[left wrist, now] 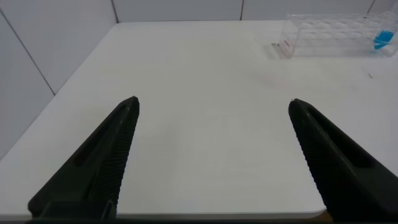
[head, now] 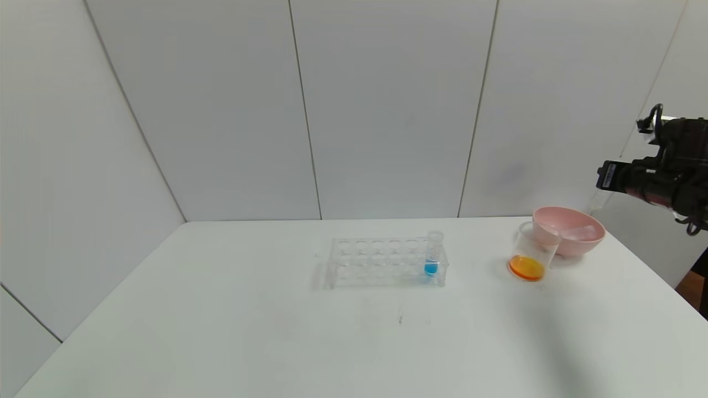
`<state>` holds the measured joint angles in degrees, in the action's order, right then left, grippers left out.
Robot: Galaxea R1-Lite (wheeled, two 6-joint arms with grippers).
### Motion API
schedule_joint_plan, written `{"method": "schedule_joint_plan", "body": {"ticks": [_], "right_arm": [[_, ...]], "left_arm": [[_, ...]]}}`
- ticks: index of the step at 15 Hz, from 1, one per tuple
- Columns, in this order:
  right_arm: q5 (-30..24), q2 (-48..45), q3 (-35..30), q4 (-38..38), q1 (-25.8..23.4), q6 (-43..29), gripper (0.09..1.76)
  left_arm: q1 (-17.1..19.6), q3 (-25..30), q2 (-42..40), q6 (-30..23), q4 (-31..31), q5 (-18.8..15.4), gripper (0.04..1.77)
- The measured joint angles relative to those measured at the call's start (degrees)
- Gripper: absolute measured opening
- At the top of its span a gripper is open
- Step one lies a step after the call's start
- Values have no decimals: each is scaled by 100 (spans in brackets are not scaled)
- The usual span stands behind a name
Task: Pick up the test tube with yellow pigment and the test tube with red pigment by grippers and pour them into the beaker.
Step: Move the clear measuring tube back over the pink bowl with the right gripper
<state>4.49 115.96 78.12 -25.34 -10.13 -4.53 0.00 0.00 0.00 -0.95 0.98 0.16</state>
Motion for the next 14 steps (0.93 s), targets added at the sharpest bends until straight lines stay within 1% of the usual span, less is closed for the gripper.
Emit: {"method": "schedule_joint_plan", "body": {"ticks": [2,4,6,10,14], "right_arm": [[187,257,-161,-536,44,52,54],[352,485,-243,-755,107,63,54],[394,681,-257,-807,158,66,54],[391,1009,-45,-783,241,60,54],[388,1141,71,-783,269,68,54]], "left_arm": [[0,0,0,0,0,0,172],[0,0,0,0,0,0,172],[0,0,0,0,0,0,172],[0,0,0,0,0,0,172],[0,0,0,0,0,0,172]]}}
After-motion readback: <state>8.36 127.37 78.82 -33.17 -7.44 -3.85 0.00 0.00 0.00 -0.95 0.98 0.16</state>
